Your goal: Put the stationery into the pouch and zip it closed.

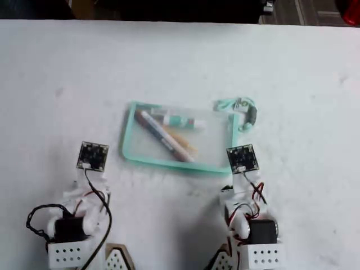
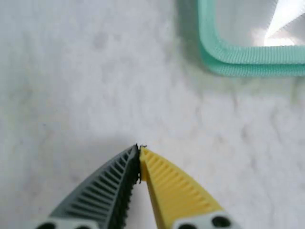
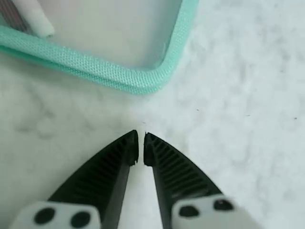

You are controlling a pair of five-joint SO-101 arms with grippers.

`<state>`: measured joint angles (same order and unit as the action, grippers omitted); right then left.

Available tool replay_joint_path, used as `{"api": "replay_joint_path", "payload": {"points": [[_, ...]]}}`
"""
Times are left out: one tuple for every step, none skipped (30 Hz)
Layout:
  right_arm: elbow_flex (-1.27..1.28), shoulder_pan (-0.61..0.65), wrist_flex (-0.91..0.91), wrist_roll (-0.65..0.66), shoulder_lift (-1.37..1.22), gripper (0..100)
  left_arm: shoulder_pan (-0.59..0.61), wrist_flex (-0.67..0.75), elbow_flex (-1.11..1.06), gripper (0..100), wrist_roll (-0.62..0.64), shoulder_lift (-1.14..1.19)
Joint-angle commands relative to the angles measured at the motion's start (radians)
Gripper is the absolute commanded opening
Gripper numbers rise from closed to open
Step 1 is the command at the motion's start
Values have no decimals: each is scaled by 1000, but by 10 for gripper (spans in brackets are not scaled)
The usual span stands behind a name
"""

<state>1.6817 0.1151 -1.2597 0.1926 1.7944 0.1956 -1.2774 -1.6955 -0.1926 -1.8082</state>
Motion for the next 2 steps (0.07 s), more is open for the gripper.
{"api": "replay_joint_path", "payload": {"points": [[9, -7, -7, 5, -4, 16, 10, -9, 3, 24, -2, -15], [9, -7, -7, 5, -4, 16, 10, -9, 3, 24, -2, -15]]}}
